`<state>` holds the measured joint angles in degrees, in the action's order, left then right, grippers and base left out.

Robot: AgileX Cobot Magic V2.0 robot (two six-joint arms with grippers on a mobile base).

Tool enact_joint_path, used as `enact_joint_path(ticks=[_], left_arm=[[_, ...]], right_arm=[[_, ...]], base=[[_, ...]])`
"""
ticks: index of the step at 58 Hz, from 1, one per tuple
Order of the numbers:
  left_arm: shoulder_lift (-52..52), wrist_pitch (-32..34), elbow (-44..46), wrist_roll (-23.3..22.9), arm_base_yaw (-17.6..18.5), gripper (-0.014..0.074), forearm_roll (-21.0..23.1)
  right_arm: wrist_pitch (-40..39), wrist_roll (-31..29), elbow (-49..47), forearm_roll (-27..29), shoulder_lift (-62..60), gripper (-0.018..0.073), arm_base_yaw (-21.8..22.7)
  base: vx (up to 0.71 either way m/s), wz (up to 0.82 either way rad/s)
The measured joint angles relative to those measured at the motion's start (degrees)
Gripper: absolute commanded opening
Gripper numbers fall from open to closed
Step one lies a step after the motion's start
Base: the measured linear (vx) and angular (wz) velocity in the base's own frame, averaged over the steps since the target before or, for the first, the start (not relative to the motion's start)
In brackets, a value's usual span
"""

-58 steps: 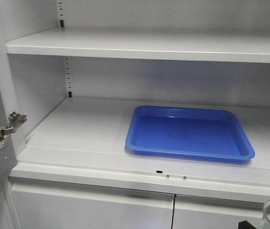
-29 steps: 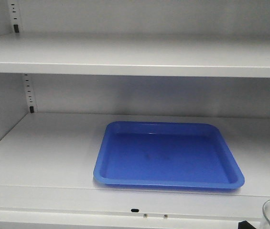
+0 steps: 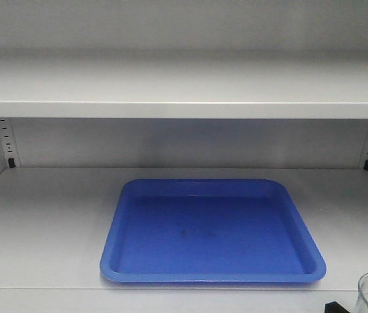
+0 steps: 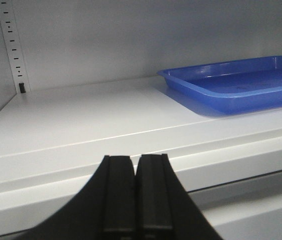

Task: Pick beaker and place in left cabinet
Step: 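Drive the base to the open white cabinet with the blue tray, then extend the right gripper with the beaker over the blue tray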

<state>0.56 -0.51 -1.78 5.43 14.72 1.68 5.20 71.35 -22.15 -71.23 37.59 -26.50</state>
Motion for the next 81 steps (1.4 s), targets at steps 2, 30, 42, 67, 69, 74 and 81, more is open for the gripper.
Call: enact_joint_path(ticks=[2,30,42,67,69,74,81], left_arm=[[0.0,0.0,0.0,0.0,0.0,0.0001,0.0],[0.0,0.0,0.0,0.0,0.0,0.0001,0.0],[0.0,0.0,0.0,0.0,0.0,0.0001,0.0],[0.0,0.0,0.0,0.0,0.0,0.0001,0.0],[0.0,0.0,0.0,0.0,0.0,0.0001,0.0],[0.0,0.0,0.0,0.0,0.0,0.0001,0.0],[0.0,0.0,0.0,0.0,0.0,0.0001,0.0]], right_arm=[[0.0,0.0,0.0,0.0,0.0,-0.0004,0.0],[-1.9,0.0,0.0,-0.4,0.6,-0.0004,0.0],[-3.0,0.0,-1.0,-5.1,6.5,-0.0004,0.0],[-9.8,0.0,-24.4,-10.2,33.2,-0.0001,4.4],[-11.8,0.0,-26.4,-10.2,35.8,-0.0001,5.2],[-17.5,0.0,-30.9,-9.9,41.9,-0.0001,7.1],[-25.6,-0.3,-36.6,-9.9,50.5,-0.0001,8.9]], base=[[0.04,-0.02],[0.0,0.0],[0.0,0.0],[0.0,0.0],[0.0,0.0],[0.0,0.0],[0.0,0.0]])
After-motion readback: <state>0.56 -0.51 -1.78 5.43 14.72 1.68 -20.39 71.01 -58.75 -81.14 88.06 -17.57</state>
